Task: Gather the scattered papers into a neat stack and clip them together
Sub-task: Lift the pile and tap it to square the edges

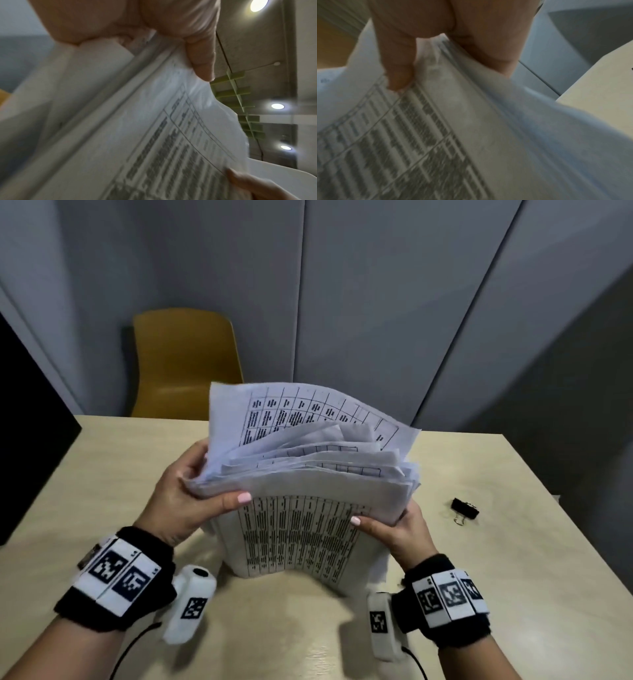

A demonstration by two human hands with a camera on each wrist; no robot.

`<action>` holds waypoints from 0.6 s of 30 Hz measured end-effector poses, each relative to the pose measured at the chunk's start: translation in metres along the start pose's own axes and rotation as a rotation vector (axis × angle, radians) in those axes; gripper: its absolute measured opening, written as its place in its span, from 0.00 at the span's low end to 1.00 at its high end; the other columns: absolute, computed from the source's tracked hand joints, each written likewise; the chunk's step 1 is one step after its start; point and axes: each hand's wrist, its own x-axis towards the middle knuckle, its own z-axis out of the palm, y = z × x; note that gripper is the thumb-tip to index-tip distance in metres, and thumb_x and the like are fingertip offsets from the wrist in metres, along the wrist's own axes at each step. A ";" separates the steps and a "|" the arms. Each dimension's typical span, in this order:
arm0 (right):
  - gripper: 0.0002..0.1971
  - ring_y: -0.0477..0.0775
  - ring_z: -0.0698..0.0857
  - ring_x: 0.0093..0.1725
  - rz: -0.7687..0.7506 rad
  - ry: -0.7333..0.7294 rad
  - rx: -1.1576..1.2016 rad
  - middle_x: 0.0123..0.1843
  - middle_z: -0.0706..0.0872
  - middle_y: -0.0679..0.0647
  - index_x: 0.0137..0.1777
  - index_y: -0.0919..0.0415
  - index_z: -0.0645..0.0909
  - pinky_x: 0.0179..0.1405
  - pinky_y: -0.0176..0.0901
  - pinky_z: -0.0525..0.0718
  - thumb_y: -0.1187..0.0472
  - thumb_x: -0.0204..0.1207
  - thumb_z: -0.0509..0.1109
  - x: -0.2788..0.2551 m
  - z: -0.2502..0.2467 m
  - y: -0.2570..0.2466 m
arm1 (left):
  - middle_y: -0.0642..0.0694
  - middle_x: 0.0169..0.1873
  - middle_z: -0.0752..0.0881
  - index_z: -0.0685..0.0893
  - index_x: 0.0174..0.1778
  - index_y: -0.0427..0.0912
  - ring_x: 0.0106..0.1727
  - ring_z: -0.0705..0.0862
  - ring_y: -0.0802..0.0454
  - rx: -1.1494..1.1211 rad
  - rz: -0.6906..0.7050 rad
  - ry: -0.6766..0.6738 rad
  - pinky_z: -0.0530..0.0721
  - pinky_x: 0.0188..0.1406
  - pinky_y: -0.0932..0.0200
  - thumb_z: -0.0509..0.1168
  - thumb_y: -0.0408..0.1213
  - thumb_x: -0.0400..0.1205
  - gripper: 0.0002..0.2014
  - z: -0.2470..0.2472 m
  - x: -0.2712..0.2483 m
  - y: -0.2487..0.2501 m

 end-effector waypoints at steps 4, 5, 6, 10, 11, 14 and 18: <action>0.13 0.44 0.88 0.34 -0.032 0.080 -0.037 0.31 0.91 0.46 0.35 0.59 0.85 0.37 0.35 0.87 0.79 0.64 0.74 0.001 0.010 0.004 | 0.65 0.39 0.91 0.88 0.44 0.52 0.42 0.87 0.66 0.108 -0.030 0.119 0.84 0.43 0.71 0.82 0.37 0.58 0.19 0.014 0.001 -0.013; 0.13 0.44 0.88 0.34 -0.044 0.087 -0.033 0.30 0.91 0.46 0.35 0.59 0.85 0.37 0.36 0.87 0.79 0.64 0.74 0.001 0.009 0.004 | 0.68 0.38 0.90 0.88 0.42 0.51 0.41 0.87 0.66 0.142 -0.018 0.165 0.84 0.43 0.72 0.82 0.41 0.59 0.17 0.012 0.002 -0.012; 0.14 0.44 0.88 0.34 -0.044 0.093 -0.018 0.31 0.91 0.46 0.36 0.60 0.85 0.39 0.36 0.87 0.80 0.64 0.73 0.000 0.007 0.002 | 0.69 0.37 0.90 0.87 0.43 0.51 0.42 0.87 0.66 0.161 -0.016 0.179 0.83 0.42 0.73 0.82 0.40 0.60 0.18 0.010 0.003 -0.010; 0.17 0.49 0.90 0.42 0.031 0.024 0.006 0.38 0.93 0.50 0.47 0.67 0.83 0.41 0.38 0.87 0.77 0.58 0.79 -0.006 -0.003 0.005 | 0.64 0.42 0.91 0.83 0.50 0.49 0.46 0.88 0.66 0.099 -0.101 0.066 0.85 0.43 0.70 0.83 0.37 0.55 0.28 0.000 -0.001 -0.009; 0.20 0.49 0.90 0.43 0.054 0.007 -0.020 0.39 0.93 0.50 0.49 0.68 0.83 0.41 0.38 0.87 0.74 0.56 0.80 -0.006 -0.003 0.007 | 0.63 0.43 0.91 0.84 0.50 0.50 0.47 0.88 0.64 0.119 -0.126 0.066 0.86 0.43 0.67 0.84 0.42 0.54 0.29 -0.001 -0.002 -0.013; 0.11 0.48 0.90 0.39 0.061 0.060 -0.024 0.35 0.92 0.49 0.42 0.64 0.85 0.39 0.39 0.88 0.74 0.61 0.77 -0.004 0.004 0.007 | 0.66 0.41 0.90 0.86 0.46 0.53 0.49 0.89 0.58 0.260 -0.138 0.128 0.86 0.47 0.64 0.80 0.39 0.64 0.17 0.003 -0.001 -0.019; 0.10 0.49 0.89 0.33 0.063 0.177 0.038 0.31 0.91 0.50 0.37 0.63 0.85 0.38 0.42 0.90 0.79 0.66 0.71 -0.002 0.001 0.007 | 0.66 0.44 0.90 0.82 0.52 0.56 0.47 0.87 0.68 0.194 -0.155 0.061 0.85 0.40 0.71 0.77 0.25 0.63 0.27 -0.001 0.006 -0.007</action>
